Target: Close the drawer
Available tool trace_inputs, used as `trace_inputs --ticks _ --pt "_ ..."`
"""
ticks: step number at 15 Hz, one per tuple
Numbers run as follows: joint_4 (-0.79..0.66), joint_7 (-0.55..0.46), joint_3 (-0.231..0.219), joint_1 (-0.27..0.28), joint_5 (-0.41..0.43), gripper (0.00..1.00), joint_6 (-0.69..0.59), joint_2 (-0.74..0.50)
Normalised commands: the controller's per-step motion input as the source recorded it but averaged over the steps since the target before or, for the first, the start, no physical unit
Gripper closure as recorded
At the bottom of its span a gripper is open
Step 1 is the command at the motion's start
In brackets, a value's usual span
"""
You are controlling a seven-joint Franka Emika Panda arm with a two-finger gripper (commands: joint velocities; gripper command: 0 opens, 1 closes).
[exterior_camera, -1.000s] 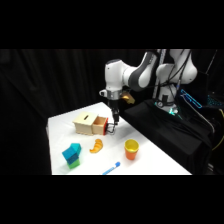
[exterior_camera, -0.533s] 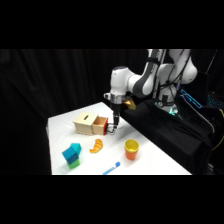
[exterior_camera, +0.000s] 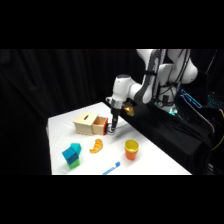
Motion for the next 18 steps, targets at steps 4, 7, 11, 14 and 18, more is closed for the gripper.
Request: trace_inputs --ticks 4,7,11,14,18 --pt "0.07 -0.05 -0.279 0.41 0.358 0.0 0.3 0.23" --pt "0.06 -0.14 -0.094 0.27 0.414 0.0 0.25 0.16" --pt "0.09 -0.2 -0.016 0.104 0.348 0.0 0.21 0.14" --pt "0.15 -0.23 0.023 -0.014 0.26 0.0 0.14 0.15" --pt "0.18 -0.23 0.017 -0.032 0.175 0.0 0.07 0.13"
